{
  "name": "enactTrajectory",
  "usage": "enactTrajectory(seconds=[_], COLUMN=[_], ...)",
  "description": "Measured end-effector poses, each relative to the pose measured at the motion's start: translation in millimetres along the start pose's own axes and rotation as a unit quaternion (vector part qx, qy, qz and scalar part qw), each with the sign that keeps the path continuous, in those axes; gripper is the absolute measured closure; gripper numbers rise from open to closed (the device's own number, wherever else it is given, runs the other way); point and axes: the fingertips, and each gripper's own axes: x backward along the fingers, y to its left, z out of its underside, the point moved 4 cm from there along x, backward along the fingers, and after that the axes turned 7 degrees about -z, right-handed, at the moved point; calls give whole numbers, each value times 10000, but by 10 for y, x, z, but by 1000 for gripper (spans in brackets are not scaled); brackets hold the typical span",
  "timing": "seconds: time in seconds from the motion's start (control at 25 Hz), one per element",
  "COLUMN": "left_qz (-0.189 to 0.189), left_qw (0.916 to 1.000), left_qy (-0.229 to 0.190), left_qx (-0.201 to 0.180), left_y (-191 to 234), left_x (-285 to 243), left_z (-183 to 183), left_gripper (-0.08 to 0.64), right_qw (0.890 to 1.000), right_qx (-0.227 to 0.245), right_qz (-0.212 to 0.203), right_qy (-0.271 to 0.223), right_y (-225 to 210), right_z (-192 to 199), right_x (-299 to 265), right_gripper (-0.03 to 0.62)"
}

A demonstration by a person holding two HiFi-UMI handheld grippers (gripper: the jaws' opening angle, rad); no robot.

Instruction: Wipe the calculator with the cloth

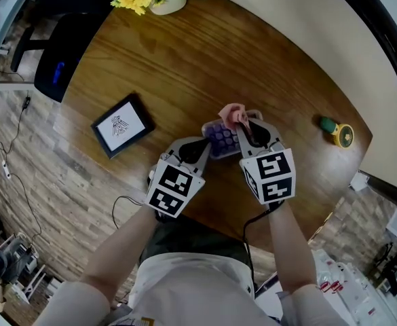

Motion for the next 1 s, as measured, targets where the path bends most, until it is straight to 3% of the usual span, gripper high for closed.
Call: enactTrajectory(seconds=[0.32, 0.44, 0.56, 0.64, 0.76, 0.88, 1.0], left_qz=[-113, -99, -92, 5, 345, 338, 362], left_qw=[9999, 9999, 9999, 9999, 9974, 9991, 9985], left_qy=[-36, -50, -45, -88, -187, -168, -243], left_qx=[-24, -25, -41, 121, 601, 171, 337], left_y=[-16, -15, -13, -4, 27, 4, 16], left_x=[10, 5, 0, -3, -2, 8, 7], left_z=[0, -1, 3, 21, 26, 7, 11], left_gripper=[558, 558, 558, 558, 558, 558, 558], right_qw=[9927, 9892, 9839, 9845, 9923, 9949, 9905], right_qx=[1101, 1253, 1219, 858, -369, -766, -1081], right_qz=[-240, -461, -618, -715, -930, -663, -529], right_qy=[432, 608, 1153, 1349, 724, 15, -667], right_y=[187, 218, 206, 185, 120, -5, -103], right_z=[284, 441, 660, 784, 674, 336, -10], right_x=[228, 347, 440, 507, 631, 698, 604], right_gripper=[552, 552, 554, 554, 551, 549, 549])
